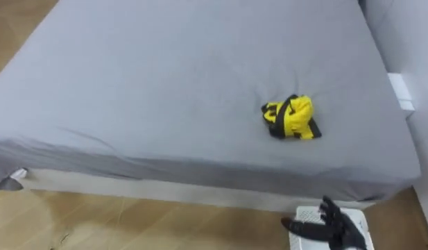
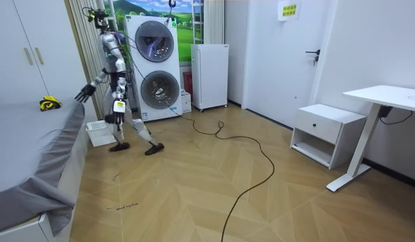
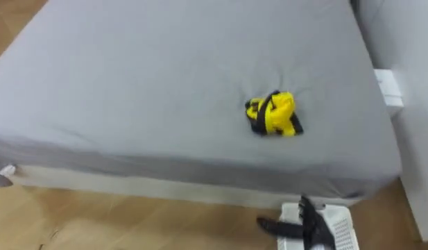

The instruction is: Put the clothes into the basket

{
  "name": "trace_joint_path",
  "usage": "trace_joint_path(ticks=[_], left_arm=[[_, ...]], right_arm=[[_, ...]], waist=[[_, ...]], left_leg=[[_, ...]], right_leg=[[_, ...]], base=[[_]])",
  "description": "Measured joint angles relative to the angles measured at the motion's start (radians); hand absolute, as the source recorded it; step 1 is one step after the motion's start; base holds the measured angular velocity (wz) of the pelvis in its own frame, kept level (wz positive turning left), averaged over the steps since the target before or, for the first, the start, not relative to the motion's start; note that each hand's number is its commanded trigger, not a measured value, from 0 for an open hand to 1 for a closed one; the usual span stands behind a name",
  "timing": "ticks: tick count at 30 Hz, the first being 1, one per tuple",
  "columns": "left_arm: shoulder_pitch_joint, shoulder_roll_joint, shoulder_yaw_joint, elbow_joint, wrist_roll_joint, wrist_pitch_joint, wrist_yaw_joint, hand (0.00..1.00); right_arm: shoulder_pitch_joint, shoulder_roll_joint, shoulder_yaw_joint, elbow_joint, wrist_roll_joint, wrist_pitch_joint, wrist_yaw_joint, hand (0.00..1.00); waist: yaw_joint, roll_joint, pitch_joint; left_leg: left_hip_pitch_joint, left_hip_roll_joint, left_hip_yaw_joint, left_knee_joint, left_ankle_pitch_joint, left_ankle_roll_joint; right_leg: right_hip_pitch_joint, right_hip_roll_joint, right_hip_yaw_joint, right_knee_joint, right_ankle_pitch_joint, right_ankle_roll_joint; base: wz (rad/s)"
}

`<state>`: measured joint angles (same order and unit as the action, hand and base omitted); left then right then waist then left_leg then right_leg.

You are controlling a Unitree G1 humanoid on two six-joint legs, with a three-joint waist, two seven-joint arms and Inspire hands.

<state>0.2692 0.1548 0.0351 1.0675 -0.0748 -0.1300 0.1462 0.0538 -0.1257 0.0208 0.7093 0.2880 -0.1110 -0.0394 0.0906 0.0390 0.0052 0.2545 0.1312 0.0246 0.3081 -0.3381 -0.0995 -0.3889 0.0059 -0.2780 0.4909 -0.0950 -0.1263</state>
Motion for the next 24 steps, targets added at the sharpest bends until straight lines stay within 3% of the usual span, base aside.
trace_joint_path(ticks=[1,2,3,4,5,7,9,10,12,13,14,15,16,19,24], left_arm=[[0.008,-0.001,0.0,0.006,0.0,0.009,0.003,0.0],[0.012,0.003,0.002,0.006,0.007,0.021,0.005,0.0],[0.024,-0.002,0.002,0.005,0.008,0.026,0.008,0.0],[0.031,-0.007,0.003,0.003,0.009,0.03,0.01,0.0],[0.032,-0.021,0.001,-0.011,0.008,0.041,0.016,0.0],[0.028,-0.033,-0.001,-0.043,-0.003,0.042,0.019,0.0],[0.018,-0.033,0.0,-0.055,-0.009,0.042,0.022,0.0],[0.018,-0.033,0.0,-0.056,-0.007,0.042,0.023,0.0],[0.021,-0.035,0.001,-0.055,-0.005,0.042,0.025,0.0],[0.021,-0.035,0.002,-0.055,-0.007,0.042,0.028,0.0],[0.021,-0.033,0.004,-0.053,-0.008,0.042,0.038,0.0],[0.033,-0.032,0.01,-0.052,-0.009,0.042,0.041,0.0],[0.034,-0.032,0.015,-0.045,-0.009,0.042,0.041,0.0],[0.01,-0.032,0.02,0.002,-0.01,0.043,0.039,0.0],[0.002,-0.022,0.02,0.01,-0.009,0.057,0.039,0.0]], right_arm=[[-0.001,-0.002,0.001,-0.014,-0.001,0.005,-0.002,0.0],[0.001,0.007,0.003,-0.037,-0.004,0.007,-0.004,0.0],[0.001,0.007,0.006,-0.051,-0.007,0.005,-0.004,0.0],[0.002,0.006,0.006,-0.057,-0.011,0.003,-0.004,0.0],[0.003,0.002,0.006,-0.071,-0.018,0.003,-0.01,0.0],[0.003,0.002,0.001,-0.099,-0.021,0.003,-0.026,0.0],[0.008,0.002,0.002,-0.117,-0.019,0.003,-0.043,0.0],[0.008,0.002,0.002,-0.123,-0.018,0.003,-0.045,0.0],[0.008,0.0,0.004,-0.144,-0.021,0.003,-0.066,0.0],[0.008,0.0,0.008,-0.145,-0.023,0.003,-0.075,0.0],[0.011,0.0,0.016,-0.141,-0.025,0.004,-0.091,0.0],[0.02,0.001,0.025,-0.141,-0.036,0.004,-0.094,0.0],[0.024,0.001,0.03,-0.142,-0.044,0.004,-0.094,0.0],[0.024,0.0,0.034,-0.142,-0.06,0.004,-0.118,0.0],[0.025,0.001,0.039,-0.199,-0.106,0.004,-0.163,0.0]], waist=[[-0.002,0.014,-0.0012],[-0.016,0.014,0.0008],[-0.033,0.01,0.002],[-0.037,0.007,0.002],[-0.041,0.003,0.0],[-0.056,-0.01,0.0046],[-0.054,-0.017,0.0085],[-0.051,-0.024,0.0116],[-0.028,-0.023,0.0076],[-0.024,-0.023,0.0066],[-0.021,-0.026,0.0031],[-0.02,-0.026,-0.0108],[-0.021,-0.032,-0.0157],[-0.028,-0.046,-0.0157],[-0.034,-0.044,-0.0064]], left_leg=[[-0.007,0.016,-0.001,0.06,-0.014,0.004],[-0.042,0.037,0.001,0.175,0.017,0.002],[-0.075,0.054,0.005,0.269,0.084,-0.004],[-0.089,0.058,0.005,0.305,0.119,0.0],[-0.124,0.053,0.008,0.359,0.123,-0.002],[-0.209,0.032,0.036,0.408,0.084,0.034],[-0.297,-0.009,0.088,0.363,0.023,0.038],[-0.318,-0.019,0.095,0.339,0.015,0.04],[-0.395,-0.046,0.108,0.181,0.017,0.044],[-0.41,-0.055,0.11,0.132,0.026,0.046],[-0.437,-0.057,0.11,0.071,0.114,0.072],[-0.428,-0.066,0.112,0.038,0.163,0.092],[-0.412,-0.075,0.112,0.019,0.167,0.094],[-0.354,-0.097,0.111,-0.043,0.173,0.098],[-0.304,-0.111,0.1,-0.119,0.173,0.098]], right_leg=[[0.017,0.009,-0.023,0.015,-0.013,-0.005],[0.058,0.022,-0.04,0.016,-0.059,-0.016],[0.106,0.033,-0.047,-0.011,-0.081,-0.02],[0.132,0.038,-0.048,-0.035,-0.091,-0.02],[0.173,0.047,-0.036,-0.077,-0.093,-0.022],[0.219,0.048,-0.012,-0.124,-0.095,-0.022],[0.285,0.047,0.03,-0.186,-0.092,-0.014],[0.294,0.047,0.041,-0.195,-0.092,-0.012],[0.322,0.046,0.091,-0.223,-0.092,-0.006],[0.327,0.046,0.098,-0.231,-0.093,-0.004],[0.335,0.042,0.113,-0.237,-0.093,0.006],[0.338,0.035,0.118,-0.245,-0.096,0.018],[0.343,0.031,0.12,-0.254,-0.096,0.021],[0.382,0.018,0.108,-0.29,-0.092,0.032],[0.411,0.009,0.03,-0.292,-0.09,0.037]], base=[[0.0],[0.23],[0.32],[0.27],[0.21],[0.2],[-0.02],[-0.45],[-0.68],[-0.65],[-0.56],[-0.52],[-0.31],[-0.23],[-0.03]])
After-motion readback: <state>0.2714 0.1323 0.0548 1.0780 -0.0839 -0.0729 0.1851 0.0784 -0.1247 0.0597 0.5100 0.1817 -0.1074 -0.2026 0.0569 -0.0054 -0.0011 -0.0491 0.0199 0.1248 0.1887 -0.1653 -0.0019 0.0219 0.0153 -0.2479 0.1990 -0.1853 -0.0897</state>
